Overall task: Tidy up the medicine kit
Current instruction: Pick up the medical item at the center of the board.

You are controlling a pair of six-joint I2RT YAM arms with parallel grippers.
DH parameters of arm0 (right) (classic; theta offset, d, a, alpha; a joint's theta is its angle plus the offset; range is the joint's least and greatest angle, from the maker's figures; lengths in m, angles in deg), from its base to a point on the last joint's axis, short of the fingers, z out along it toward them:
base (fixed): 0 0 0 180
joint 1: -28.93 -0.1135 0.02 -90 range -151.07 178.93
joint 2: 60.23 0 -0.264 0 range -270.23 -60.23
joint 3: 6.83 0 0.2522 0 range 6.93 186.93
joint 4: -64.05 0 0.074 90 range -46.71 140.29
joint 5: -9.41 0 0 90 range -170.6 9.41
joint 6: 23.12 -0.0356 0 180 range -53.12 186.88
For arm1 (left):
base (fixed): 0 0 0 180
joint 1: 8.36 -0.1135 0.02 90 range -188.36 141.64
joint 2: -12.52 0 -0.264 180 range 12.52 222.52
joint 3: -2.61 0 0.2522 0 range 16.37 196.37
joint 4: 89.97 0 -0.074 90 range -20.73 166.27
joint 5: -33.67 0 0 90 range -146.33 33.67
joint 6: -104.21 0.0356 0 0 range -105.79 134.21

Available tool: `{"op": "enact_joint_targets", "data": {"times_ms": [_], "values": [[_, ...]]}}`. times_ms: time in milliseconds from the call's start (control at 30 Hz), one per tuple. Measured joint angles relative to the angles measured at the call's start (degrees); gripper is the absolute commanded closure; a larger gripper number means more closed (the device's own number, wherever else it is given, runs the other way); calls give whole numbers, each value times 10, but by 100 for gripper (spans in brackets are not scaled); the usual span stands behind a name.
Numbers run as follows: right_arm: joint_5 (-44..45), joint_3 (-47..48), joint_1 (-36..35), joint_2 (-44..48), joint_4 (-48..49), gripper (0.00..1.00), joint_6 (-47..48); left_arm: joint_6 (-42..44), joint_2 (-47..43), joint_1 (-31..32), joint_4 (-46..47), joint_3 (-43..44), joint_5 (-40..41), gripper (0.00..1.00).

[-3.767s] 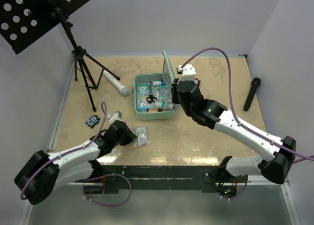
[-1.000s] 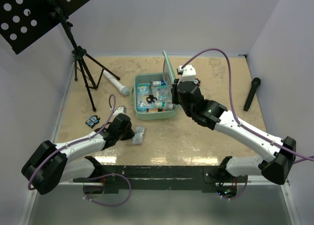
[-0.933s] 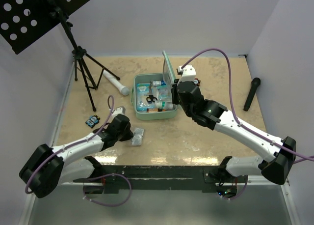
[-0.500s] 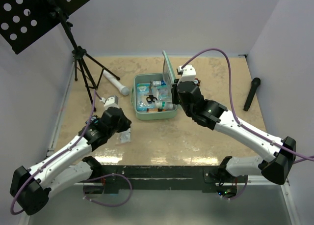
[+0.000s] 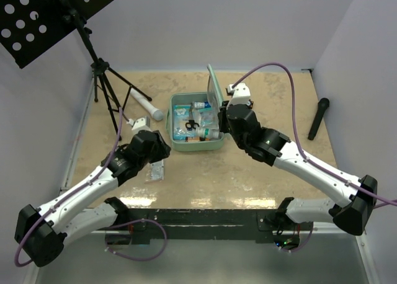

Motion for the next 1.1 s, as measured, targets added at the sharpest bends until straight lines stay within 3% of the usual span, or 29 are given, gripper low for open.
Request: {"op": "enact_joint_targets", "data": {"times_ms": [167, 267, 433, 900, 1100], "values": [[-1, -3, 0, 0, 5, 100, 0, -11, 0, 0, -18, -71, -3, 37], [-3, -7, 0, 0, 11, 100, 0, -12, 1, 0, -20, -95, -3, 42], [-9, -10, 0, 0, 16, 100, 1, -15, 37, 3, -7, -99, -4, 46], [-13, -15, 0, 0, 25, 100, 1, -15, 102, 11, 48, -123, 8, 44], [-13, -16, 0, 0, 26, 100, 2, -14, 125, 11, 75, -120, 23, 59]]}}
